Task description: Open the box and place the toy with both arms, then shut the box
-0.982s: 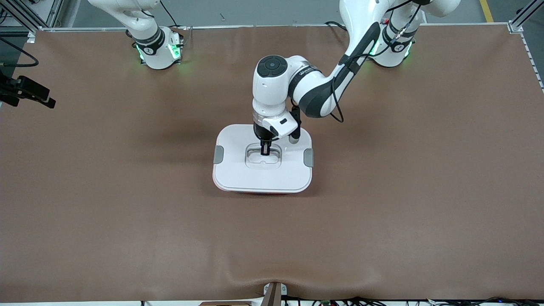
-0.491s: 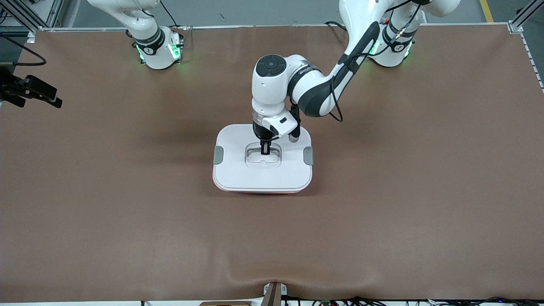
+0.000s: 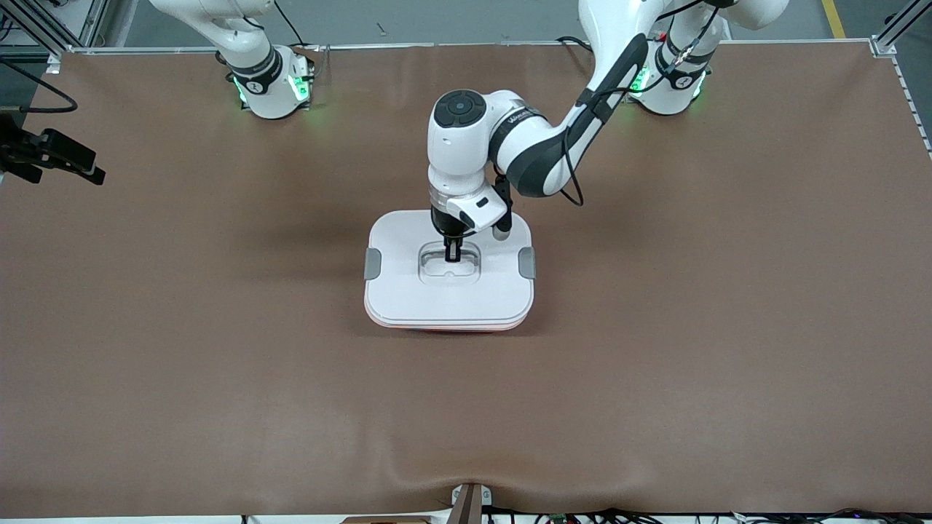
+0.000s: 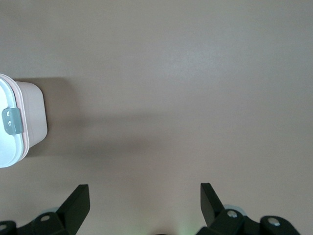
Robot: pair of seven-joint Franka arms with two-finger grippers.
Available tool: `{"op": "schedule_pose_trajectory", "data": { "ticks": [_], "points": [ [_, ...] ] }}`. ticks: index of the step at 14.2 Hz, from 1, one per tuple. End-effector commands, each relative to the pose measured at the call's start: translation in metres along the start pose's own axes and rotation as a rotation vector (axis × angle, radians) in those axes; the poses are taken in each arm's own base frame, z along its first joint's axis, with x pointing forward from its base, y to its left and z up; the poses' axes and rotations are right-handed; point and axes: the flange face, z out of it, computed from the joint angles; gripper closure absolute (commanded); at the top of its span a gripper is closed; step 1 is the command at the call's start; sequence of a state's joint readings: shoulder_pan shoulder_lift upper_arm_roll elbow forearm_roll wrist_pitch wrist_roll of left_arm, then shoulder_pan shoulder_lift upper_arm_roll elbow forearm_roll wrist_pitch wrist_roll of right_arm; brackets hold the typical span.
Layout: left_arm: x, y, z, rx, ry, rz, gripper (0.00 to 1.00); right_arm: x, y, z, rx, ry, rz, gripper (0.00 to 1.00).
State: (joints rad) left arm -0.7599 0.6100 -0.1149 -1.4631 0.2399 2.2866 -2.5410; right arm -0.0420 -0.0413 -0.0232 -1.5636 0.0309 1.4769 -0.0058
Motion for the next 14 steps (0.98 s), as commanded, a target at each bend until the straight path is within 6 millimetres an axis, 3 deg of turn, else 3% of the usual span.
{"op": "schedule_pose_trajectory", "data": {
  "ticks": [1, 5, 8, 14],
  "points": [
    [-0.005, 0.012, -0.003, -0.013, 0.001, -0.024, 1.0, -0.002, 0.0, -0.004, -0.008, -0.002, 0.015, 0.0],
    [-0.008, 0.013, 0.004, -0.012, 0.0, -0.033, 1.0, -0.003, 0.001, -0.004, -0.009, -0.001, 0.016, 0.0],
    [-0.01, 0.011, 0.003, -0.011, -0.002, -0.03, 1.0, -0.005, 0.013, -0.004, -0.008, -0.018, 0.038, 0.0],
    [-0.02, 0.001, 0.001, -0.014, -0.005, -0.012, 1.0, -0.006, 0.007, -0.006, -0.009, -0.016, 0.027, 0.0]
  ]
}}
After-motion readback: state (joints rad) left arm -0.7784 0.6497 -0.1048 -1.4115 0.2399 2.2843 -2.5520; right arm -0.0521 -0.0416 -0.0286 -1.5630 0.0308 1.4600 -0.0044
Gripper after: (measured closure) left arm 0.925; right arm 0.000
